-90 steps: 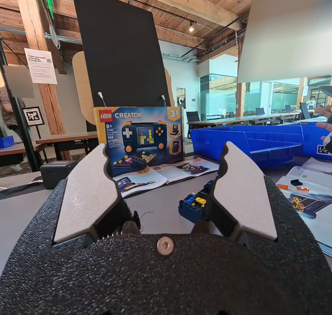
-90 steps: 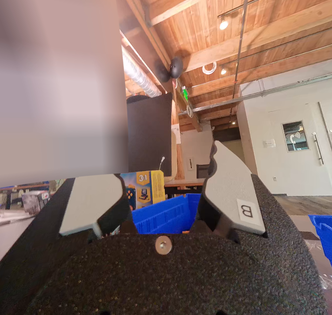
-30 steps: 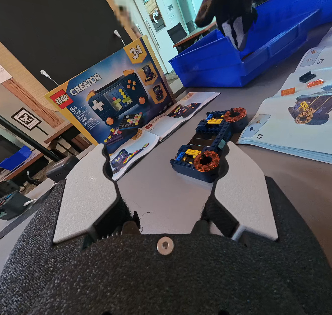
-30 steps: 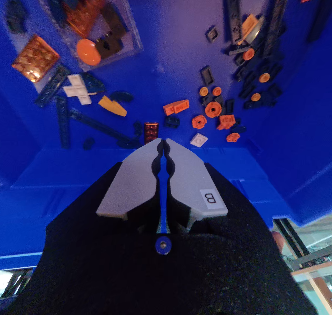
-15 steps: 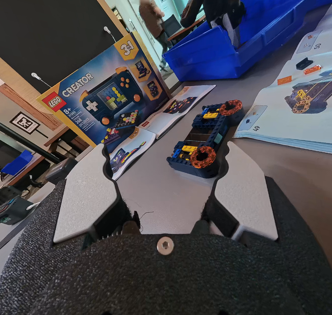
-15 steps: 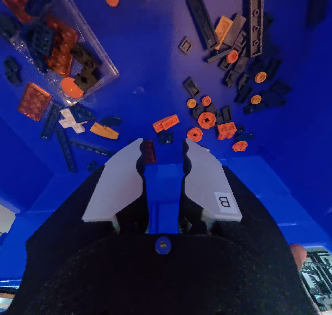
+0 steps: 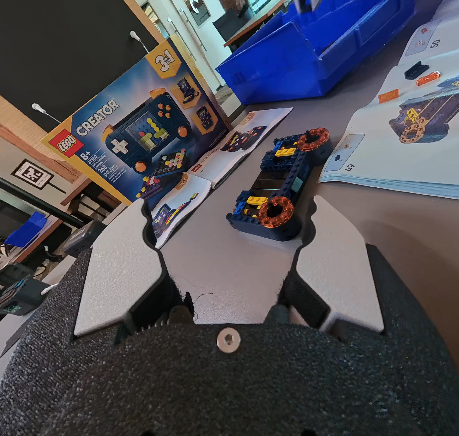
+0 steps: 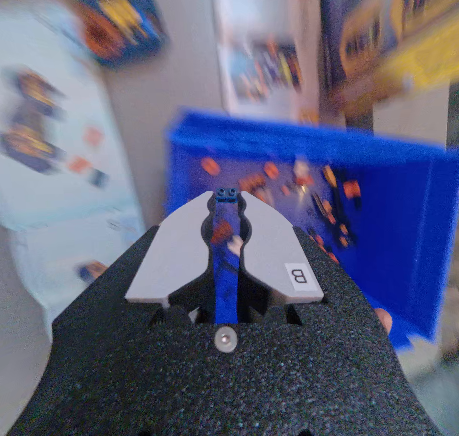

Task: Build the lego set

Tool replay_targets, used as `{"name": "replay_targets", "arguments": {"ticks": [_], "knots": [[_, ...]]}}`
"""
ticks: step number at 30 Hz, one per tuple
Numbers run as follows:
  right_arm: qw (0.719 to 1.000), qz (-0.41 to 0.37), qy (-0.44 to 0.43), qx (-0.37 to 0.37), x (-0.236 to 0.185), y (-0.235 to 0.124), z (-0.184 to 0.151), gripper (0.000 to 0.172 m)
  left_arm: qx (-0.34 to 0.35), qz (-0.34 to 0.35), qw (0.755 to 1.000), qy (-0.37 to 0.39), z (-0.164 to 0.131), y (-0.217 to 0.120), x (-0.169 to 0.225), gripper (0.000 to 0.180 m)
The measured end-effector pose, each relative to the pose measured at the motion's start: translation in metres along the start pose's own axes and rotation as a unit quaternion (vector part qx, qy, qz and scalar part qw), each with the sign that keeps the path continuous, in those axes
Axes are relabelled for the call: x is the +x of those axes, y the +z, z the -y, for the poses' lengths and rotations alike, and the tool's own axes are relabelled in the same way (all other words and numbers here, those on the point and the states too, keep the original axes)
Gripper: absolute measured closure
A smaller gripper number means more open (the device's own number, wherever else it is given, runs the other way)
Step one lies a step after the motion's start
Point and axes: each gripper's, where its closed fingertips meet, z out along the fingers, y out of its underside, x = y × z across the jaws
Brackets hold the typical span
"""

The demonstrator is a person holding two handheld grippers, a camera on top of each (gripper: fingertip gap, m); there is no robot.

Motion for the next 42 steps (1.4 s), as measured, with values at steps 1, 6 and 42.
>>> {"name": "replay_targets", "arguments": {"ticks": [1,6,42], "knots": [[0.998,0.008,-0.013,0.064,-0.03,-0.007,0.022,0.156,-0.002,-0.002,1.0,0.004,0.0,0.0,0.001,0.064],[0.983,0.01,0.006,0.185,-0.139,0.006,0.029,0.156,-0.013,-0.014,1.0,0.018,-0.002,0.002,0.007,0.064],[0.815,-0.335,0.093,0.463,-0.064,-0.114,0.03,0.136,-0.026,-0.013,0.999,0.038,-0.008,0.004,0.008,0.066]]}}
